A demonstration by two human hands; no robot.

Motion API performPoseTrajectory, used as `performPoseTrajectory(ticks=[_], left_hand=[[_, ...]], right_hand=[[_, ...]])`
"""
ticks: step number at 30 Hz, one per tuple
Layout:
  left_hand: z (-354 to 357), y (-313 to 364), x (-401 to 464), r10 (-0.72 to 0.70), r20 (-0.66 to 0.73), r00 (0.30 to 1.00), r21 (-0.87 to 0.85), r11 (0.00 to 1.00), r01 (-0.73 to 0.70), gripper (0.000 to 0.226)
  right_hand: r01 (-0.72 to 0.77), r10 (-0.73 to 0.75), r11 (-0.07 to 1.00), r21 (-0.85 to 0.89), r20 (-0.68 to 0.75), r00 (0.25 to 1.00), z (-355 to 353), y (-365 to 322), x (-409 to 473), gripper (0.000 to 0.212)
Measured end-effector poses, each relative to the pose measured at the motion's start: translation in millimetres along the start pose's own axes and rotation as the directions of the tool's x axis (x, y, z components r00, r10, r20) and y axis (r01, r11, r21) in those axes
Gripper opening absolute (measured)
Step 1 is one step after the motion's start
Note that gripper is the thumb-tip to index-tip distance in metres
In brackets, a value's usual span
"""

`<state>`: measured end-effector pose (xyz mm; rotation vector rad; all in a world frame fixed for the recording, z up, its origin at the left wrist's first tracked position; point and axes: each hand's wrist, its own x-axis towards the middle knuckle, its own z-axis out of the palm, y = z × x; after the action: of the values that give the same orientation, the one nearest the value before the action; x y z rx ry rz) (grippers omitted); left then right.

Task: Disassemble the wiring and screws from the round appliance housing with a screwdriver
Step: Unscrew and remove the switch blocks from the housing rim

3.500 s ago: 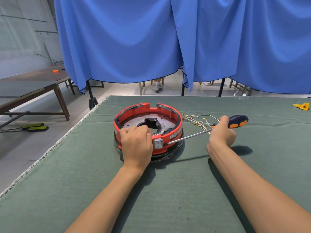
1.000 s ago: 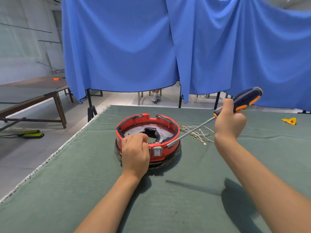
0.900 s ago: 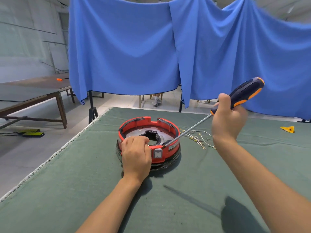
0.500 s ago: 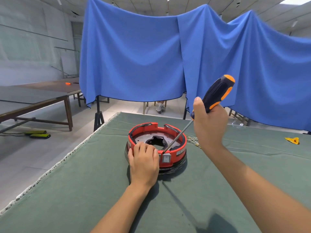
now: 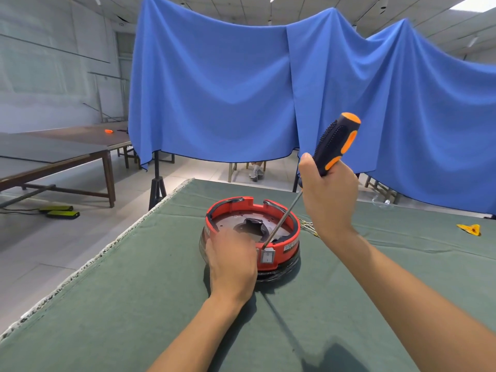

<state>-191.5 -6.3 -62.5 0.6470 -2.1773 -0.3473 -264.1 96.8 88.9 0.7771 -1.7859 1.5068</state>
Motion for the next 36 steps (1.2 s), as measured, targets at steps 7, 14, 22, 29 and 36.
performPoseTrajectory(ticks=[7, 14, 22, 29, 36], left_hand=[[4.0, -6.1, 1.2, 0.03, -0.073, 0.997, -0.021, 0.999, -0.032, 0.041], [6.7, -1.4, 7.8, -0.031, -0.13, 0.991, -0.018, 0.999, 0.029, 0.034], [12.8, 0.0, 14.9, -0.066, -0.074, 0.995, -0.053, 0.997, 0.062, 0.035], [9.3, 0.3, 15.1, -0.064, -0.017, 0.998, -0.047, 0.997, 0.063, 0.042], [7.8, 0.2, 14.8, -0.071, 0.008, 0.997, -0.031, 0.997, 0.072, 0.044]], right_hand=[[0.031, 0.002, 0.987, -0.159, 0.205, 0.979, 43.8, 11.4, -2.6, 0.038], [0.166, -0.083, 0.966, -0.197, 0.371, 0.925, 70.5, 7.2, 11.2, 0.037], [0.17, -0.145, 0.976, -0.135, 0.174, 0.974, 46.2, 3.9, 9.9, 0.042], [0.314, -0.298, 0.944, -0.099, 0.15, 0.943, 29.5, -10.9, -5.5, 0.041], [0.502, -0.466, 0.858, -0.11, 0.247, 0.85, 42.3, -12.5, -14.2, 0.042]])
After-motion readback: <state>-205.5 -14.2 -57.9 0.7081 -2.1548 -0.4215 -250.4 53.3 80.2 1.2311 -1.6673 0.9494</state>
